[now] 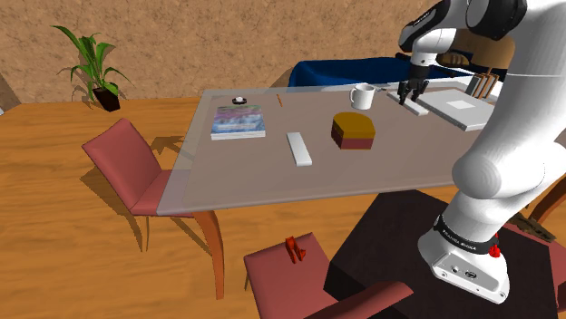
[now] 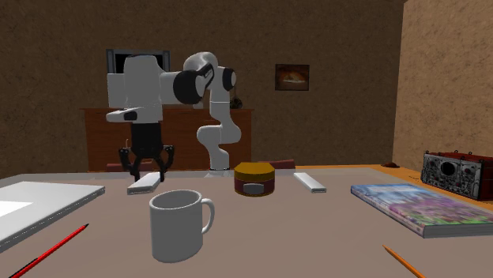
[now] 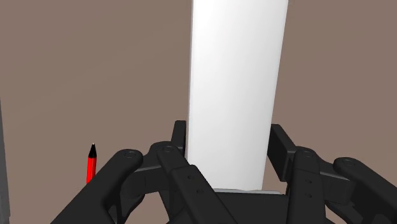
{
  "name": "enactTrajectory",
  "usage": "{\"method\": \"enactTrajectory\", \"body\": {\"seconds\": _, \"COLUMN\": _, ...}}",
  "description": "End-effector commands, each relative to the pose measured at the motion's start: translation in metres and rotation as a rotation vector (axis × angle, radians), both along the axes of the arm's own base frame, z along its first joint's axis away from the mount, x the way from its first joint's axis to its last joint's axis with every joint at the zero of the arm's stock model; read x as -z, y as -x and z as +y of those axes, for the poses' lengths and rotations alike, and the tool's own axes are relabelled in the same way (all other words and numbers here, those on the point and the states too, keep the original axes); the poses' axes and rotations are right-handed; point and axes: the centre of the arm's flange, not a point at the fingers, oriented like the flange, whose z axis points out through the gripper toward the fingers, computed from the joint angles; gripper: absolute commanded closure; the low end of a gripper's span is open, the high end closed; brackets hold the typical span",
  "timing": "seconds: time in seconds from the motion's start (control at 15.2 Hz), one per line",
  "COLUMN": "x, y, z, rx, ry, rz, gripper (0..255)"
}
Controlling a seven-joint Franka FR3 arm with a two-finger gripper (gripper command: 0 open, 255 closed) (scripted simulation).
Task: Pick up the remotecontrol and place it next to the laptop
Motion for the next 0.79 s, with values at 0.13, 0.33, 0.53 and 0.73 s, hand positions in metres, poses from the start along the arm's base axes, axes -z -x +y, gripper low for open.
{"method": "enactTrajectory", "body": {"seconds": 0.13, "x": 0.02, "y": 0.0, "z": 0.0, "rx": 0.0, "ry": 0.001, "rz": -0.001, "gripper": 255}}
{"method": "enactTrajectory", "body": {"seconds": 0.33, "x": 0.036, "y": 0.0, "z": 0.0, "rx": 0.0, "ry": 0.001, "rz": -0.001, "gripper": 255}}
{"method": "enactTrajectory", "body": {"seconds": 0.53, "x": 0.052, "y": 0.0, "z": 0.0, "rx": 0.0, "ry": 0.001, "rz": -0.001, "gripper": 255}}
{"method": "enactTrajectory", "body": {"seconds": 0.73, "x": 0.065, "y": 0.0, "z": 0.0, "rx": 0.0, "ry": 0.001, "rz": -0.001, "gripper": 255}}
